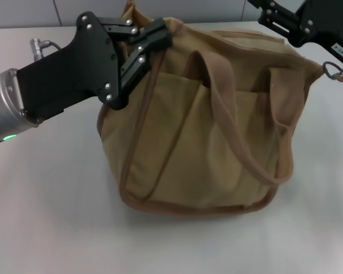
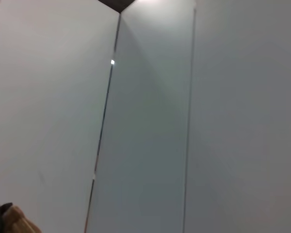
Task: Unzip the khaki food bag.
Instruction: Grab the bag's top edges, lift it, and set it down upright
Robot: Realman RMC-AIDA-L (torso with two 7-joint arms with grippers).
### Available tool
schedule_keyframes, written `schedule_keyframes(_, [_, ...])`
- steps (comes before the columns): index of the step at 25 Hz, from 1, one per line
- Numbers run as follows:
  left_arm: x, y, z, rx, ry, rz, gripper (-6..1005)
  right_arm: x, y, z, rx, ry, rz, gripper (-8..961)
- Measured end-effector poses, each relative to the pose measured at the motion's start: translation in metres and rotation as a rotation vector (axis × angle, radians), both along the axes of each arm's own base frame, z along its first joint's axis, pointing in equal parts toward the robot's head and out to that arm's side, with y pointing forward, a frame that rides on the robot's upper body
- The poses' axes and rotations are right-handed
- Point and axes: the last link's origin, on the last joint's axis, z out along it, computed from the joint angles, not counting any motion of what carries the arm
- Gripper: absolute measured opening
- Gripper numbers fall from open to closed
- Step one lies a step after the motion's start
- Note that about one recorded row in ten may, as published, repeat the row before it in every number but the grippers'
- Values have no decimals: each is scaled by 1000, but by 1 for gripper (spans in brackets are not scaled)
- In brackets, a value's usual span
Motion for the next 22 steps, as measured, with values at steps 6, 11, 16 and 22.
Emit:
schedule_keyframes(6, [-17, -4, 1, 0, 8, 86, 36, 21, -26, 4, 9, 66, -30, 840])
schedule_keyframes(11, [-51, -19, -1, -19, 39, 240, 36, 38, -47, 8, 22, 120, -64, 841])
schedule_keyframes(16, [-87, -44, -1, 2, 53, 392, 36, 48, -57, 8, 23, 126, -91, 841])
schedule_keyframes(22, [-114, -63, -2, 27, 63, 520, 37, 50, -60, 5, 8, 130, -104, 841])
